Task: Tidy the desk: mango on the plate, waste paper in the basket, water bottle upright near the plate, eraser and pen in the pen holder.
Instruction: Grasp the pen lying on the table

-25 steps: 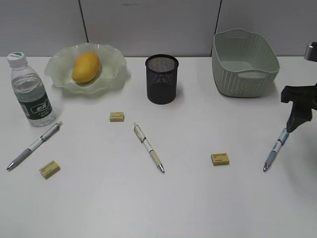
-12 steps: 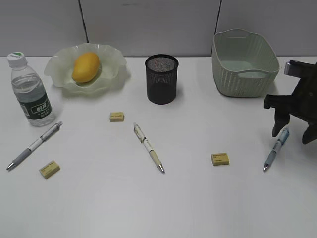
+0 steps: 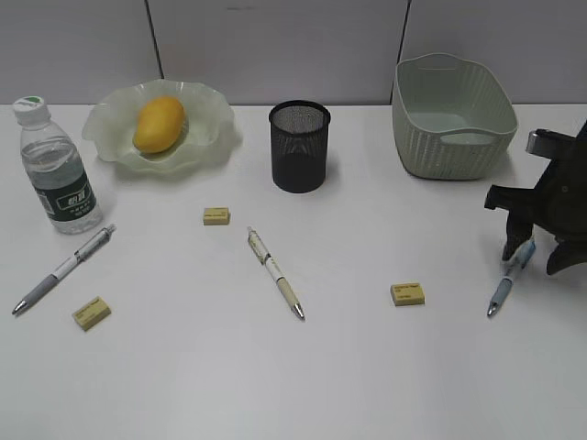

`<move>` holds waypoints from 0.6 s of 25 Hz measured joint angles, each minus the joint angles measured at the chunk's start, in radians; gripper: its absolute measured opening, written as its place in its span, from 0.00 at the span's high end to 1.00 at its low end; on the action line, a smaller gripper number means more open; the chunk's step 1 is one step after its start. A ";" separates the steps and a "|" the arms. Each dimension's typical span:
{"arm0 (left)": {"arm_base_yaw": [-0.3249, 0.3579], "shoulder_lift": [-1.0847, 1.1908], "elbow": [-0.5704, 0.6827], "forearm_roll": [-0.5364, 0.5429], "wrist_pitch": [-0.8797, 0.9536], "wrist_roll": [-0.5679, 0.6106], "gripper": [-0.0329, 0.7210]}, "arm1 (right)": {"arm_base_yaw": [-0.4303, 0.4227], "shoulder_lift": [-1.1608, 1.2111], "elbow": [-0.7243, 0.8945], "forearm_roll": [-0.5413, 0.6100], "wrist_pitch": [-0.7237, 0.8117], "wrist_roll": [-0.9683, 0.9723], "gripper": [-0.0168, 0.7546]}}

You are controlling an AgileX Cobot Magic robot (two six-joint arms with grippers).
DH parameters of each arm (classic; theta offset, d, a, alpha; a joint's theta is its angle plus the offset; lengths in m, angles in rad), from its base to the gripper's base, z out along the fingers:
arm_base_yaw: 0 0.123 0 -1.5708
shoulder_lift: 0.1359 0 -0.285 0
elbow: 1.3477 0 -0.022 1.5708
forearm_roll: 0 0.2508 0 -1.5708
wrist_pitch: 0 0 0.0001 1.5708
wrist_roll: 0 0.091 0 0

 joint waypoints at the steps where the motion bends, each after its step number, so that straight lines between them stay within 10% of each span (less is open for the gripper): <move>1: 0.000 0.000 0.000 0.000 0.000 0.000 0.39 | 0.000 0.010 -0.001 0.000 -0.003 0.000 0.41; 15: 0.000 0.000 0.000 0.000 0.000 0.000 0.39 | -0.001 0.048 -0.003 0.018 -0.034 0.001 0.62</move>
